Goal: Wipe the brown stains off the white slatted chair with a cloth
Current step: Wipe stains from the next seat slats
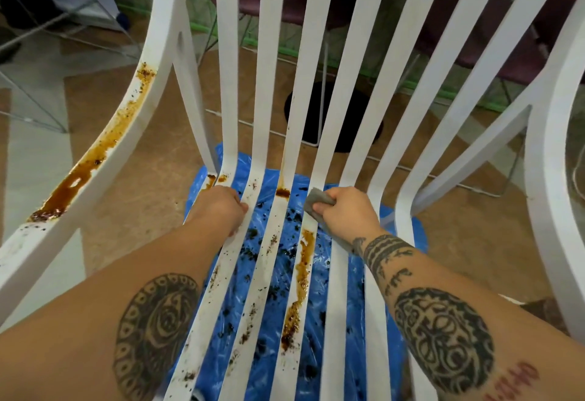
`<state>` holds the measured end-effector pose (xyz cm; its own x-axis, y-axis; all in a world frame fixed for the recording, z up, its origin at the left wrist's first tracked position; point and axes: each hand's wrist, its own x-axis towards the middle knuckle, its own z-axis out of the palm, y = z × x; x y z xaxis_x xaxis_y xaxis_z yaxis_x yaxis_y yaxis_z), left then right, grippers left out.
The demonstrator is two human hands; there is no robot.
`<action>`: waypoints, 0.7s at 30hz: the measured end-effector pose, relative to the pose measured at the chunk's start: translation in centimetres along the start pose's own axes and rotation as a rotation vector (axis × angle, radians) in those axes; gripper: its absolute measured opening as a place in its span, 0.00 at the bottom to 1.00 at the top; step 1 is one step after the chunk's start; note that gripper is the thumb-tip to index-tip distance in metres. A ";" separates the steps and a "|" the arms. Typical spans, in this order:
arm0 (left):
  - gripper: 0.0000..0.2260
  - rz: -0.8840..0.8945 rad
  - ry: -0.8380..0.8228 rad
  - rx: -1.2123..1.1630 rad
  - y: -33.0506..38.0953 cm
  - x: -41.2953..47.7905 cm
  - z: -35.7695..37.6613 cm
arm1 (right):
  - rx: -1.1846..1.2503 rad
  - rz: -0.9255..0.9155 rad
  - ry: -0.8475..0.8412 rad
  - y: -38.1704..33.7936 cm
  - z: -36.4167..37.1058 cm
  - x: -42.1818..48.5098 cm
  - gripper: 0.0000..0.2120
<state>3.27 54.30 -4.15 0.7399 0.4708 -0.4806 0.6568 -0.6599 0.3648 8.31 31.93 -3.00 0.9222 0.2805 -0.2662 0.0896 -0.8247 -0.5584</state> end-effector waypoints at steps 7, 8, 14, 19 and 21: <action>0.13 0.001 -0.001 -0.025 -0.3 0.5 0.3 | -0.062 -0.012 -0.044 0.1 2.0 -1.8 0.05; 0.13 0.005 0.004 -0.015 -0.3 0.5 0.3 | -0.080 -0.005 -0.091 0.1 1.7 -1.9 0.05; 0.11 0.005 0.034 -0.067 -0.7 1.0 0.9 | -0.033 -0.025 -0.080 -0.2 0.8 -1.3 0.08; 0.12 0.003 0.032 -0.110 -1.1 1.2 1.0 | -0.087 -0.085 -0.013 1.1 3.2 -3.4 0.09; 0.12 -0.010 0.017 -0.101 -1.1 1.3 0.9 | -0.114 -0.105 -0.082 1.0 2.8 -3.9 0.08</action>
<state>3.39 55.08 -5.87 0.7352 0.4871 -0.4714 0.6746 -0.5934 0.4391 3.77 31.41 -4.69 0.8724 0.4032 -0.2765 0.2305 -0.8379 -0.4948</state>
